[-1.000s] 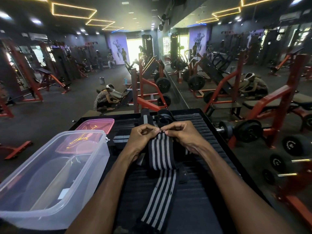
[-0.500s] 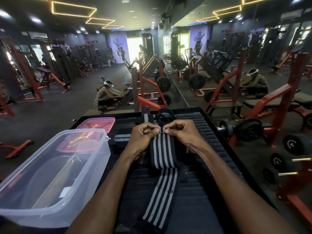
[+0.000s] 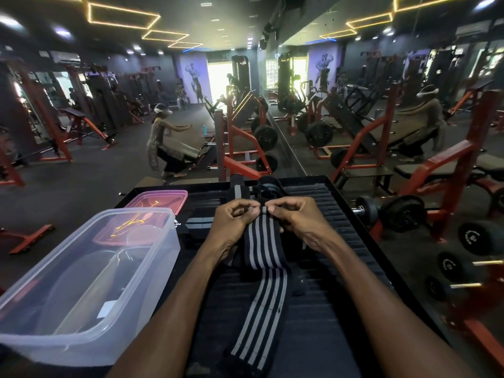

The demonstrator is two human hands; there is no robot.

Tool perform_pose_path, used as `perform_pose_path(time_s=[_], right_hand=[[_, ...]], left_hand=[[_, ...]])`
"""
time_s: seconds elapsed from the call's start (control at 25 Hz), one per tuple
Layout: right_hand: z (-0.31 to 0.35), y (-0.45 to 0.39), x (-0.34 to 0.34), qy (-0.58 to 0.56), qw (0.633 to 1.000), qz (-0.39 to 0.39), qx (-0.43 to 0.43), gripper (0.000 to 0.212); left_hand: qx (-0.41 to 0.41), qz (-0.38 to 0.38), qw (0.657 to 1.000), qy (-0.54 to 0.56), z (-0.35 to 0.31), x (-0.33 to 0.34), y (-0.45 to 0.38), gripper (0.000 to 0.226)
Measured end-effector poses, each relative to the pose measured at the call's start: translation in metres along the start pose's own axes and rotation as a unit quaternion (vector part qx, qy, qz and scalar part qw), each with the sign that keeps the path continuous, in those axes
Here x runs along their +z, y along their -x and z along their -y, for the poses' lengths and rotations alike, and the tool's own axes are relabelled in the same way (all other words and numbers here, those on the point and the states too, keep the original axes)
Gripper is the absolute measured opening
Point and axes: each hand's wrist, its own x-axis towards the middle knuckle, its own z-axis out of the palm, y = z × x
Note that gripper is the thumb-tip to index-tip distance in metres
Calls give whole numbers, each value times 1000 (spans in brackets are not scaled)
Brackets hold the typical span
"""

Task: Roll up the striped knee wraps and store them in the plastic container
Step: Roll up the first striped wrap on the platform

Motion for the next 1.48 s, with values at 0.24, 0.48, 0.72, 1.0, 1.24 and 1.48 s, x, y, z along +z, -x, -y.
perform_pose_path(time_s=[0.24, 0.48, 0.72, 1.0, 1.24, 1.48], right_hand=[[-2, -2, 0, 52, 998, -30, -32, 9], [-1, -2, -1, 6, 1000, -24, -3, 9], [-2, -5, -2, 48, 997, -61, -20, 8], [4, -1, 0, -7, 999, -14, 40, 14], [6, 0, 0, -56, 998, -23, 18, 14], [5, 2, -1, -26, 999, -7, 32, 5]], left_hand=[[-11, 4, 999, 38, 1, 3, 1, 14], [11, -8, 998, 58, 1, 6, 1, 16], [-21, 25, 997, 73, 3, 6, 1, 17], [-24, 2, 998, 65, 1, 4, 2, 18], [-46, 11, 991, 127, 3, 4, 1, 12], [4, 20, 999, 48, 3, 4, 1, 14]])
